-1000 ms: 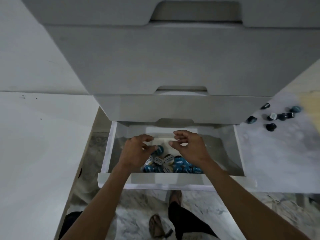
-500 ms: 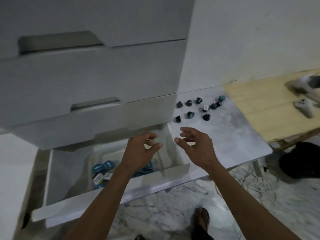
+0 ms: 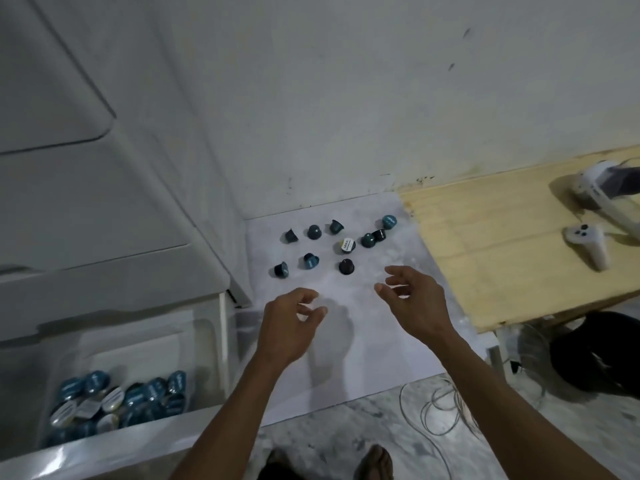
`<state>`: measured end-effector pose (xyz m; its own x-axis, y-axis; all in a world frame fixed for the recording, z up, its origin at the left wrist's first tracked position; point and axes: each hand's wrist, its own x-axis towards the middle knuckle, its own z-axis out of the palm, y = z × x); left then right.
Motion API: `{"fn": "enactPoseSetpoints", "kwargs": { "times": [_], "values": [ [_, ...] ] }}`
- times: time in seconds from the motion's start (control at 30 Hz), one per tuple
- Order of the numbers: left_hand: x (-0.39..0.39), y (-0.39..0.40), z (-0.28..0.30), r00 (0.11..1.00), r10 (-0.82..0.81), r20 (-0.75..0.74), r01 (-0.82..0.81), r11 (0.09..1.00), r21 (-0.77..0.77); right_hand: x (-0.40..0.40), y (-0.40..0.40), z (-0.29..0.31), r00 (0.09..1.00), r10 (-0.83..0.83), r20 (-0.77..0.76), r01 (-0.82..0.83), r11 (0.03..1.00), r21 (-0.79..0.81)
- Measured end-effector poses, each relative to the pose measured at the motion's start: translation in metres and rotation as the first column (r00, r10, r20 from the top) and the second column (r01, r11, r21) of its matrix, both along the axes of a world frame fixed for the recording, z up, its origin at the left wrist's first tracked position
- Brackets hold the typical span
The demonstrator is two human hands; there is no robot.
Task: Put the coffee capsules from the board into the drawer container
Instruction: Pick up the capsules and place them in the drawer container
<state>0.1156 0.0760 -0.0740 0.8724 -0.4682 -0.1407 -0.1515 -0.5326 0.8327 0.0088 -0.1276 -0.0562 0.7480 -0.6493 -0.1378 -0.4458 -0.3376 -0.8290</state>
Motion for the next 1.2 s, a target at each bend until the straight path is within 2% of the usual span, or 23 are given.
{"fn": "enactPoseSetpoints", "kwargs": {
  "times": [0.17,0.33,0.5,0.67,0.8,0.97,1.07,1.2],
  "values": [
    [0.034,-0.012,-0.029,0.985,0.149,0.086,-0.157,0.984,0.084,0.05,-0.017,-0.035,0.984,0.129,-0.126,-0.135,0.99,-0.035],
    [0.084,-0.021,-0.061,0.976,-0.001,0.217,-0.072,0.943,0.326,0.094,-0.021,-0.065,0.892,0.278,-0.357,-0.356,0.917,-0.177],
    [0.116,-0.028,-0.09,0.959,-0.149,0.241,-0.012,0.828,0.561,0.125,-0.026,-0.094,0.802,0.354,-0.482,-0.512,0.822,-0.249],
    [0.137,-0.033,-0.114,0.971,-0.168,0.168,0.062,0.862,0.503,0.14,-0.028,-0.119,0.736,0.409,-0.54,-0.606,0.753,-0.256],
    [0.138,-0.035,-0.12,0.957,-0.19,0.22,0.047,0.848,0.528,0.149,-0.033,-0.129,0.742,0.436,-0.51,-0.623,0.73,-0.282],
    [0.128,-0.045,-0.118,0.979,-0.055,0.198,-0.047,0.877,0.478,0.153,-0.041,-0.128,0.751,0.451,-0.482,-0.622,0.728,-0.289],
    [0.115,-0.053,-0.117,0.984,0.088,0.155,-0.136,0.93,0.341,0.151,-0.045,-0.13,0.797,0.457,-0.395,-0.577,0.77,-0.273],
    [0.095,-0.063,-0.124,0.971,0.189,0.144,-0.205,0.973,0.104,0.14,-0.046,-0.136,0.826,0.516,-0.227,-0.561,0.792,-0.242]
  ]
}}
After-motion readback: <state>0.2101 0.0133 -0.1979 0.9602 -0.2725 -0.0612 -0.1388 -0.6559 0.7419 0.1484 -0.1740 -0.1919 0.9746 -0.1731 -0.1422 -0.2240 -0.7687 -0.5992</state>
